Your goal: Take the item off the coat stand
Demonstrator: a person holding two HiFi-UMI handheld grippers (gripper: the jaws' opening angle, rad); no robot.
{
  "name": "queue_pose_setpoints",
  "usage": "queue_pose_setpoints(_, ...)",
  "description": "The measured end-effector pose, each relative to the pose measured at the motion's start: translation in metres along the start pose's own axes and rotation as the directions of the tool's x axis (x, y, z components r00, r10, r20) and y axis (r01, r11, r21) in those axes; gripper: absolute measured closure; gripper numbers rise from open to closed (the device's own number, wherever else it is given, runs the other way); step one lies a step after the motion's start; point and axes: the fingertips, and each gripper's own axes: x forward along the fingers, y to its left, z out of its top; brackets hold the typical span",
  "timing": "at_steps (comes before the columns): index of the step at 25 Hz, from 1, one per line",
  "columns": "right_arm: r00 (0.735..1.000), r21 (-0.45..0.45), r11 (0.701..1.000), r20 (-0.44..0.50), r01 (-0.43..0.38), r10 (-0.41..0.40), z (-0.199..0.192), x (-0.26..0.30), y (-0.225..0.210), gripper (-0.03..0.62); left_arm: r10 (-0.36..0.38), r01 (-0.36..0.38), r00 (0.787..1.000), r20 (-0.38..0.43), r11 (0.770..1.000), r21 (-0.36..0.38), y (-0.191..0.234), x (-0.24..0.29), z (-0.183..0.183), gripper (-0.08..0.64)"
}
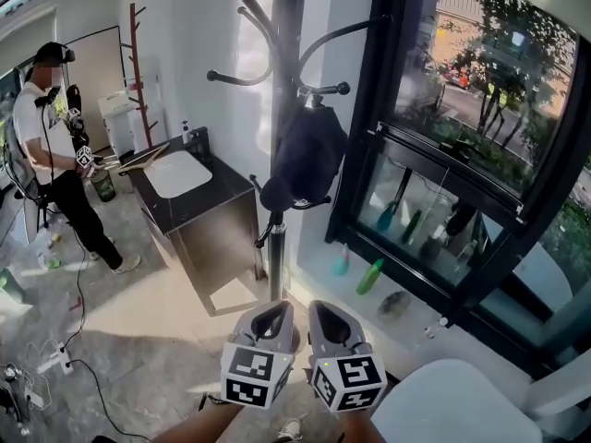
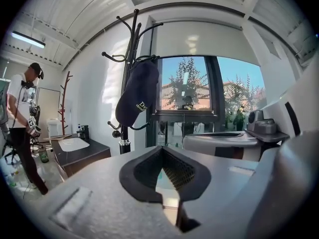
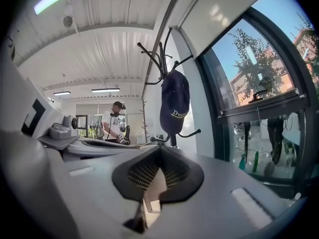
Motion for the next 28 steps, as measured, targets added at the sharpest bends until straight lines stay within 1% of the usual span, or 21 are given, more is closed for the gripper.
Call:
queue_pose_setpoints(5, 0.999, -0.03, 0.999, 0.011, -0.042, 0.042, 0.016, 0.015, -0.018, 0.586, 0.03, -0.03, 0.999, 0.011, 1.0, 0.009, 0.002, 0.019, 0.015, 0.558)
queue_pose_setpoints(9, 0.996, -0.062, 0.995, 0.042, -0.076, 0.079, 0.044, 0.026, -0.03, 0.592, 0.044, -0.045, 0.999, 0.012, 0.999, 0.012, 0.006, 0.027, 0.024, 0.558)
queue_pose_setpoints(15, 0.989, -0.08, 0.99, 0.082, -0.116, 0.122, 0.084, 0.046, -0.04, 0.591, 0.07, -0.07, 0.997, 0.013, 0.997, 0.02, 0.023, 0.034, 0.033, 0.558)
queue_pose_setpoints(18, 0.988, -0.102, 0.988, 0.086, -0.118, 0.127, 0.102, 0.058, -0.045, 0.589, 0.063, -0.063, 0.998, 0.016, 0.998, 0.019, 0.031, 0.04, 0.039, 0.558)
queue_pose_setpoints(23, 0.987, -0.116, 0.984, 0.077, -0.132, 0.142, 0.131, 0.076, -0.05, 0.56, 0.038, -0.039, 0.999, 0.031, 0.999, 0.023, 0.042, 0.053, 0.054, 0.558)
queue_pose_setpoints(25, 0.989, -0.128, 0.984, 0.07, -0.123, 0.133, 0.14, 0.081, -0.056, 0.547, 0.026, -0.027, 0.999, 0.04, 0.999, 0.026, 0.045, 0.057, 0.061, 0.558)
queue_pose_setpoints(28, 0.99, -0.121, 0.986, 0.078, -0.111, 0.121, 0.157, 0.089, -0.061, 0.521, 0.015, -0.016, 0.998, 0.054, 0.999, 0.034, 0.052, 0.061, 0.07, 0.558)
